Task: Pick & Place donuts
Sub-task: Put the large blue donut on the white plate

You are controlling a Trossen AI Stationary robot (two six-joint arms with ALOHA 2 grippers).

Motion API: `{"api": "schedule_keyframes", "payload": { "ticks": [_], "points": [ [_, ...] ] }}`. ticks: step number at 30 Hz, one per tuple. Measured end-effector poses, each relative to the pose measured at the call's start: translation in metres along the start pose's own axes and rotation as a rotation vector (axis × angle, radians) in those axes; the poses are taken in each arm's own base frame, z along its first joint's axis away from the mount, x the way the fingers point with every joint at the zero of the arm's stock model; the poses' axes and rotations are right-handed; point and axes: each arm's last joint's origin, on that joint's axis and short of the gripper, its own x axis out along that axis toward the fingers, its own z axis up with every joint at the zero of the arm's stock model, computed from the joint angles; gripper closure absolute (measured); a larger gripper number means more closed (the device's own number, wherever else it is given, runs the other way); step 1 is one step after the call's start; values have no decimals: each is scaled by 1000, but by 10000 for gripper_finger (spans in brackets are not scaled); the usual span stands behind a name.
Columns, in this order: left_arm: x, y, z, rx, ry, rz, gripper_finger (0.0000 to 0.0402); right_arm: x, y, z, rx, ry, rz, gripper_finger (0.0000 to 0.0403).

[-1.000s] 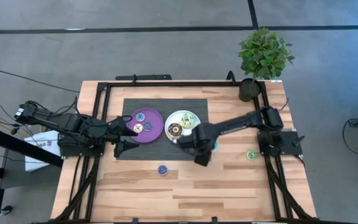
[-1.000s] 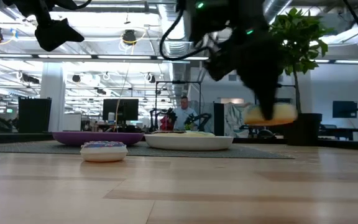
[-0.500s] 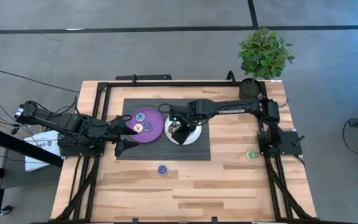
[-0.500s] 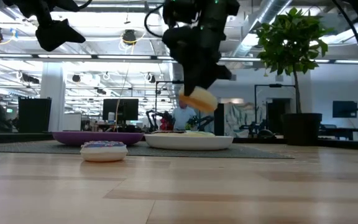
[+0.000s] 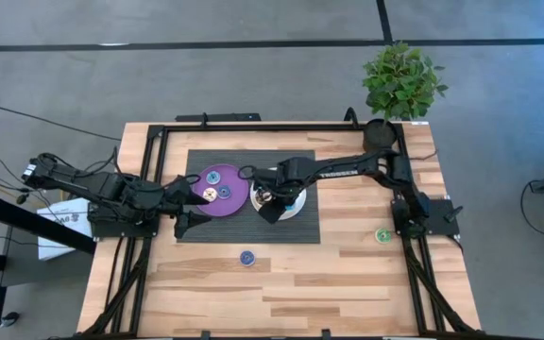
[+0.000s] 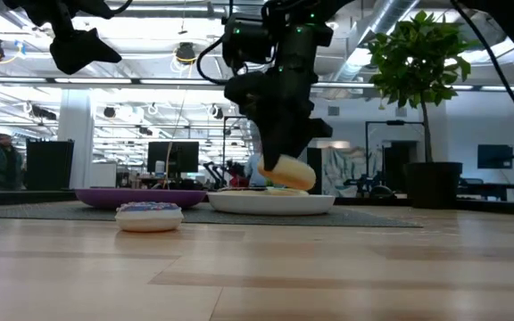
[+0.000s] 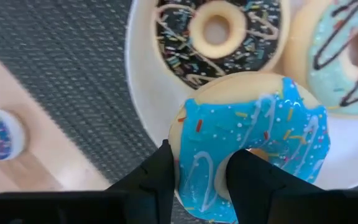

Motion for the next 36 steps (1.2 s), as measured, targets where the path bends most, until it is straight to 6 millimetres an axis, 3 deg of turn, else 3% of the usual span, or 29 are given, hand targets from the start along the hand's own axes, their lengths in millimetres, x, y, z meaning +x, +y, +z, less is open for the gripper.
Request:
{"api": "schedule_keyframes", "payload": {
  "ticks": [13, 22, 25, 36],
  "points": [
    [0, 0, 0, -1, 0, 0, 107, 0, -9, 1, 14, 10, -63, 285],
    [0, 0, 0, -10, 2, 0, 107, 27, -10, 0, 39, 88, -87, 285],
    [0, 0, -1, -16, 8, -3, 107, 25, -8, 5, 51, 29, -76, 285],
    [0, 0, 0, -19, 8, -4, 107, 25, -15, 4, 63, 77, -86, 285]
  ]
}}
